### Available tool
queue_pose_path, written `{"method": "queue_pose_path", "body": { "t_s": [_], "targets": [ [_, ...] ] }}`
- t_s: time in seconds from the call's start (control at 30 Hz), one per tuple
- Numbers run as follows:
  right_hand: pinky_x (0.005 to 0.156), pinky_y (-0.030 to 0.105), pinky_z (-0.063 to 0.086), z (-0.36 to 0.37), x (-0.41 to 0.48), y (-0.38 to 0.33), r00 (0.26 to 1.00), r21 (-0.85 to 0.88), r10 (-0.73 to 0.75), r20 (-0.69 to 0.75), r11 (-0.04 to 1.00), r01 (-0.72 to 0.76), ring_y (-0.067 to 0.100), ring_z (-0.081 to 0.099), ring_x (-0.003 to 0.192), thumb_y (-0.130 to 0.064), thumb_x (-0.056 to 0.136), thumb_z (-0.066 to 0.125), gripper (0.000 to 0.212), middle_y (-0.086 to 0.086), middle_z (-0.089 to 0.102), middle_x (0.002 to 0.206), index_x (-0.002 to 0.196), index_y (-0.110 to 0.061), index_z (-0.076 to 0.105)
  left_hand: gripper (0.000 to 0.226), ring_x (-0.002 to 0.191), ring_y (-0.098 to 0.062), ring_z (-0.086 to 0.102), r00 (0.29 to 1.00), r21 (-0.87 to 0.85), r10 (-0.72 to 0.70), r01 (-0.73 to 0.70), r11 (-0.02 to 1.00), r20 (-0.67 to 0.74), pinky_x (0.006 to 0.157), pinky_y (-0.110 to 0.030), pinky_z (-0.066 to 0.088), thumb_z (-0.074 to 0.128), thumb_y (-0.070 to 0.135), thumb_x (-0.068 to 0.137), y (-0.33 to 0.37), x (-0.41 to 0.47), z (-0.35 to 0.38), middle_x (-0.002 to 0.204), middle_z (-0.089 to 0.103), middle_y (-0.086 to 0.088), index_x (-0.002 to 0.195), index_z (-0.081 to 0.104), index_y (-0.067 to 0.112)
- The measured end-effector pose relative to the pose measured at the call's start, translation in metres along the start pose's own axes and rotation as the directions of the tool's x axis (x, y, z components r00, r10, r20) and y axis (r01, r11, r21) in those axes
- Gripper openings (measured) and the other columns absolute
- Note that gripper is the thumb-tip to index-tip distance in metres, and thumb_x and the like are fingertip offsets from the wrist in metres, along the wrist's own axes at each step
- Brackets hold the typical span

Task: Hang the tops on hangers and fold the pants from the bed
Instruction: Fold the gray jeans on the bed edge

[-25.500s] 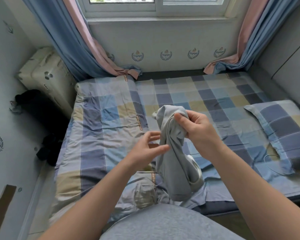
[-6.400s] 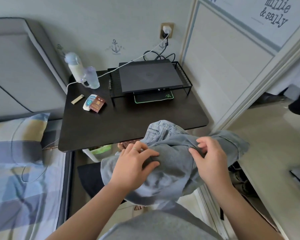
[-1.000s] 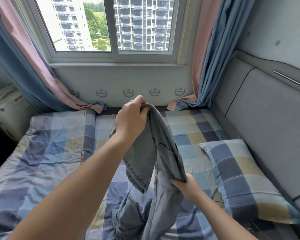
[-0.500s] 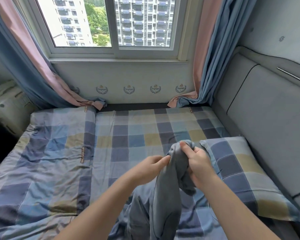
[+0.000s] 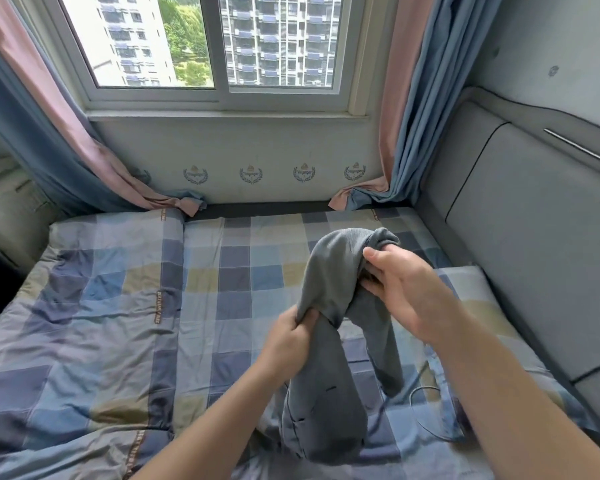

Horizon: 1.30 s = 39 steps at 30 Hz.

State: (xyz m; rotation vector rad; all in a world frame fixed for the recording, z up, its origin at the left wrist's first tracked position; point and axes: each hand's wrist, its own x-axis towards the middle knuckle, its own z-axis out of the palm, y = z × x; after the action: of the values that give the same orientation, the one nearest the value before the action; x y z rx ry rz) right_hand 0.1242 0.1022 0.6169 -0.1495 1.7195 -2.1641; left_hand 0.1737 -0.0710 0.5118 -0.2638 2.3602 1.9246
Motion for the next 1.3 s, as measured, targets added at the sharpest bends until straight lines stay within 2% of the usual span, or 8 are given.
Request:
{"method": "queue_pose_path", "body": {
  "t_s": [0.13,0.33,0.57,0.67,0.73,1.07,1.17,1.3],
  "targets": [
    [0.079,0.013,0.052,-0.014,-0.003,0.009,1.0,-0.227,0.029,0.011,0.973,-0.026,-0.003,0.065,0.108,-0.02,0.098,0.059,0.033,-0.017,0.071,0.119,0.131,-0.024,0.058,0.024,0.096,-0.017,0.07,0.999,-0.199,0.024,-0.032,0.979,-0.043,0.087,-0.038,0.057,0.048,0.026,0.106,0.023,0.002,-0.007,0.097,0.076,0.001,0.107,0.071,0.016],
    [0.102,0.021,0.045,-0.01,-0.017,0.064,0.993,-0.367,0.097,0.062,0.928,-0.068,-0.001,0.05,0.13,-0.058,0.067,0.08,0.092,-0.017,0.054,0.141,0.147,-0.034,0.042,0.032,0.101,-0.024,0.073,0.994,-0.461,-0.104,0.079,0.884,-0.028,0.088,-0.038,0.059,0.051,0.035,0.104,0.058,0.006,-0.013,0.105,0.076,-0.012,0.115,0.067,0.01],
    [0.095,0.041,0.05,-0.013,-0.017,0.148,0.983,-0.549,0.157,-0.095,0.816,-0.184,0.012,0.064,0.112,-0.053,0.065,0.081,0.059,-0.017,0.072,0.111,0.118,-0.039,0.06,0.031,0.091,-0.019,0.075,0.999,-0.574,-0.038,0.015,0.818,-0.028,0.068,-0.028,0.058,0.054,0.037,0.103,0.08,0.012,-0.022,0.097,0.078,-0.008,0.117,0.065,0.011],
    [0.095,0.049,0.053,-0.032,-0.016,0.159,0.978,-0.564,0.145,-0.152,0.799,-0.206,0.019,0.068,0.104,-0.023,0.086,0.075,0.019,-0.009,0.076,0.102,0.099,-0.036,0.069,0.03,0.092,-0.018,0.075,0.998,-0.628,-0.039,-0.005,0.778,-0.056,0.067,-0.028,0.059,0.055,0.036,0.102,0.085,0.017,-0.031,0.1,0.078,-0.007,0.119,0.065,0.013],
    [0.093,0.051,0.054,-0.039,-0.016,0.157,0.974,-0.56,0.162,-0.158,0.797,-0.224,0.017,0.07,0.098,-0.014,0.094,0.068,0.02,-0.009,0.077,0.095,0.093,-0.033,0.073,0.028,0.096,-0.017,0.074,0.998,-0.651,-0.047,0.004,0.759,-0.049,0.07,-0.028,0.059,0.054,0.034,0.103,0.086,0.019,-0.036,0.105,0.077,-0.006,0.12,0.064,0.015],
    [0.08,0.035,0.059,-0.033,0.005,0.118,0.961,-0.402,-0.02,-0.276,0.91,-0.096,0.02,0.073,0.093,-0.013,0.096,0.066,0.01,0.005,0.078,0.092,0.096,-0.014,0.076,0.031,0.106,0.0,0.066,0.992,-0.217,-0.018,0.044,0.975,0.124,0.098,-0.025,0.053,0.065,0.026,0.097,0.042,0.011,-0.035,0.123,0.069,0.002,0.128,0.066,0.029],
    [0.065,0.022,0.056,-0.033,0.01,0.109,0.923,-0.295,-0.016,-0.384,0.95,-0.106,0.015,0.074,0.084,-0.011,0.096,0.065,0.011,0.002,0.078,0.086,0.093,-0.015,0.075,0.056,0.117,-0.01,0.062,0.975,-0.138,-0.079,0.109,0.984,0.209,0.096,-0.024,0.053,0.072,0.022,0.092,0.019,0.004,-0.024,0.138,0.059,-0.004,0.143,0.05,0.025],
    [0.069,0.029,0.056,-0.032,0.01,0.103,0.88,-0.17,0.002,-0.476,0.981,-0.094,0.016,0.074,0.086,-0.016,0.097,0.066,0.008,0.0,0.078,0.085,0.095,-0.015,0.073,0.11,0.141,-0.024,0.04,0.955,-0.141,-0.203,0.236,0.961,0.217,0.094,-0.024,0.048,0.083,0.028,0.082,-0.013,-0.004,-0.004,0.158,0.028,-0.004,0.16,0.005,0.031]
  ]
}}
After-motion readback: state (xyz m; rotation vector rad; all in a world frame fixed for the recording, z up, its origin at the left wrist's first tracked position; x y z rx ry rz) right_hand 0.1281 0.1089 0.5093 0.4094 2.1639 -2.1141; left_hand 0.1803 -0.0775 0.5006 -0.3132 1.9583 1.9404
